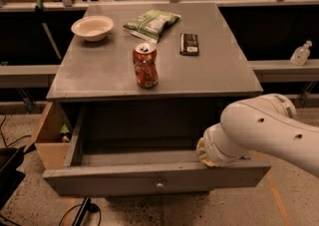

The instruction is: Open top drawer

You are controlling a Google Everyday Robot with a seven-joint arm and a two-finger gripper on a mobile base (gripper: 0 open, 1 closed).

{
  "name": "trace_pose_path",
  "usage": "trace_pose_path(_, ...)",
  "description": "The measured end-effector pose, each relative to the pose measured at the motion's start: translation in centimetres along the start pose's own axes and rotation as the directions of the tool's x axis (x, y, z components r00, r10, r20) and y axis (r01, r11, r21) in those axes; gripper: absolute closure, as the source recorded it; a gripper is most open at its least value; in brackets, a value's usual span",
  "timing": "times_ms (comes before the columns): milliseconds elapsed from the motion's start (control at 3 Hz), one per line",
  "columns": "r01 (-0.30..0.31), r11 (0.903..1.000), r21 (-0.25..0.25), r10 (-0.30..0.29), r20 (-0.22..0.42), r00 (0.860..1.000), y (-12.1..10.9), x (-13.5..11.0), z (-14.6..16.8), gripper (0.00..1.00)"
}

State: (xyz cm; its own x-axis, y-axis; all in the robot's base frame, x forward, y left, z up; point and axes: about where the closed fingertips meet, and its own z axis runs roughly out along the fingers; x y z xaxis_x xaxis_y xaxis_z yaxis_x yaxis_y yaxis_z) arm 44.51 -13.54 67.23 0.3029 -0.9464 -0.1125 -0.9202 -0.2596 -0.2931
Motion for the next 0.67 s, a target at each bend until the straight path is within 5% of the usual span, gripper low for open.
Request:
trace_pose_path(333, 0.0, 1.0, 0.0, 0.0, 0.0, 1.0, 0.0, 0.0, 0.0, 1.0)
trace_pose_path(667, 0.037, 0.9981, -0.048, -0.037, 0.014, 0.999, 4.1, -0.9, -2.3, 1.0)
